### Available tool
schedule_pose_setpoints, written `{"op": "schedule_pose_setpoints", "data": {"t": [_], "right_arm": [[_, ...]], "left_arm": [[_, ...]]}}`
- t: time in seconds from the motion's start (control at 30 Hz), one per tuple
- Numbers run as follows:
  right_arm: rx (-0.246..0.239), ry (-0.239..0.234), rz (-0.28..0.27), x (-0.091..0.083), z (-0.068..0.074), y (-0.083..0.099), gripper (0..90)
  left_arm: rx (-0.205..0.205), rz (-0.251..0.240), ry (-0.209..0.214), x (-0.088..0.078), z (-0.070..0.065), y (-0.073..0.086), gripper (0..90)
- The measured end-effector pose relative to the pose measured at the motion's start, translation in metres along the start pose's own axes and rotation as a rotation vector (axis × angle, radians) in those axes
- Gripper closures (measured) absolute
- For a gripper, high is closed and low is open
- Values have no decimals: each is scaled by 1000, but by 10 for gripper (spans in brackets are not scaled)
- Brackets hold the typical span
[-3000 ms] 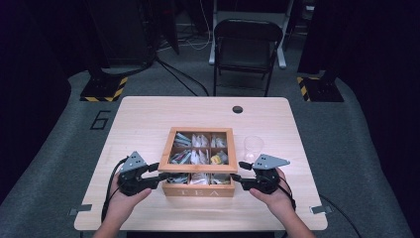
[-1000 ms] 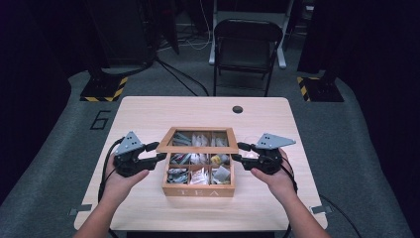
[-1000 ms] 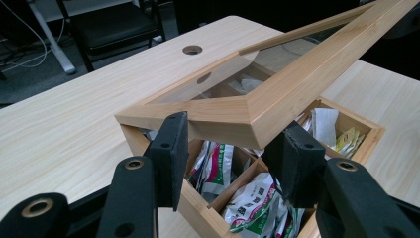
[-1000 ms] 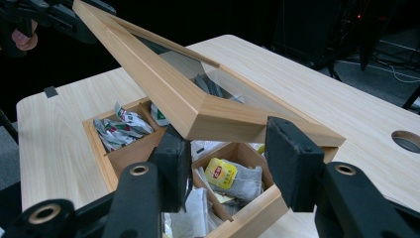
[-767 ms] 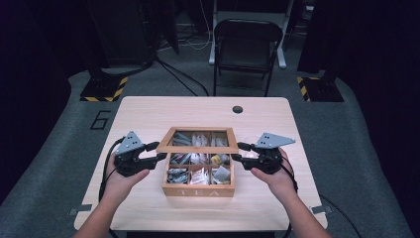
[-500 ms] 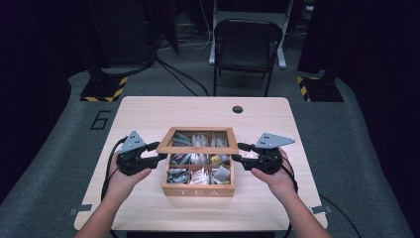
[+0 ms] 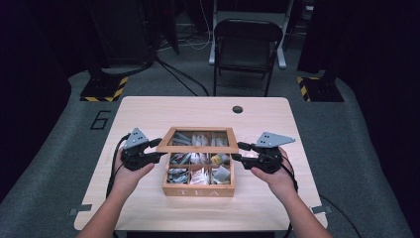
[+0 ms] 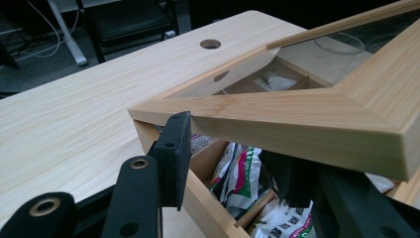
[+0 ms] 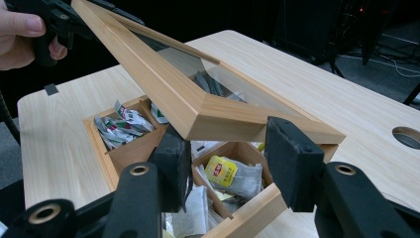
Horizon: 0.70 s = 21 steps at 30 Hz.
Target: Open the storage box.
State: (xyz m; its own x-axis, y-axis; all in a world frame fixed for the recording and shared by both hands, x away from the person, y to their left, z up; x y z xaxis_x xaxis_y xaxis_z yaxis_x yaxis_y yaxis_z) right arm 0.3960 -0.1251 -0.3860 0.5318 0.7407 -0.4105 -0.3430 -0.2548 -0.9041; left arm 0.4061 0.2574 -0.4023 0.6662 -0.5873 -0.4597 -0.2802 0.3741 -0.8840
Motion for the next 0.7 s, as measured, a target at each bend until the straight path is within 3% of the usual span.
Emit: {"op": "schedule_pose_setpoints", "data": {"t": [0.23,0.5,0.7], "right_arm": [[36,-16,-15,1,-3,-1,512],[16,12,-2,7,-9,-8,496],[35,7,9,14,-20,-13,493]], "left_arm": [[0,-7,1,1,3,-3,553],[-5,-3,6,3,9,-14,556],[-16,-12,2,5,13,-20,556]]}}
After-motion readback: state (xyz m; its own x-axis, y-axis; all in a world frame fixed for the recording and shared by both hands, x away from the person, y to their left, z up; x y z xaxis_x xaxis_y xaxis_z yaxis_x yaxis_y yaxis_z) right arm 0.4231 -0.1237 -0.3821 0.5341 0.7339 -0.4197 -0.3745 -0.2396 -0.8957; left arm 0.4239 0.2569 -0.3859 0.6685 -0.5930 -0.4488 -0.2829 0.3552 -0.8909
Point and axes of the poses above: each handheld gripper's, and its own axes: x roughly forward along the jaws, y roughly out of its underside, z roughly to its left, the point moved 1 cm from there along x, roughly forward along the jaws, and after that the axes turned 5 degrees about x, right-handed, at the moved point
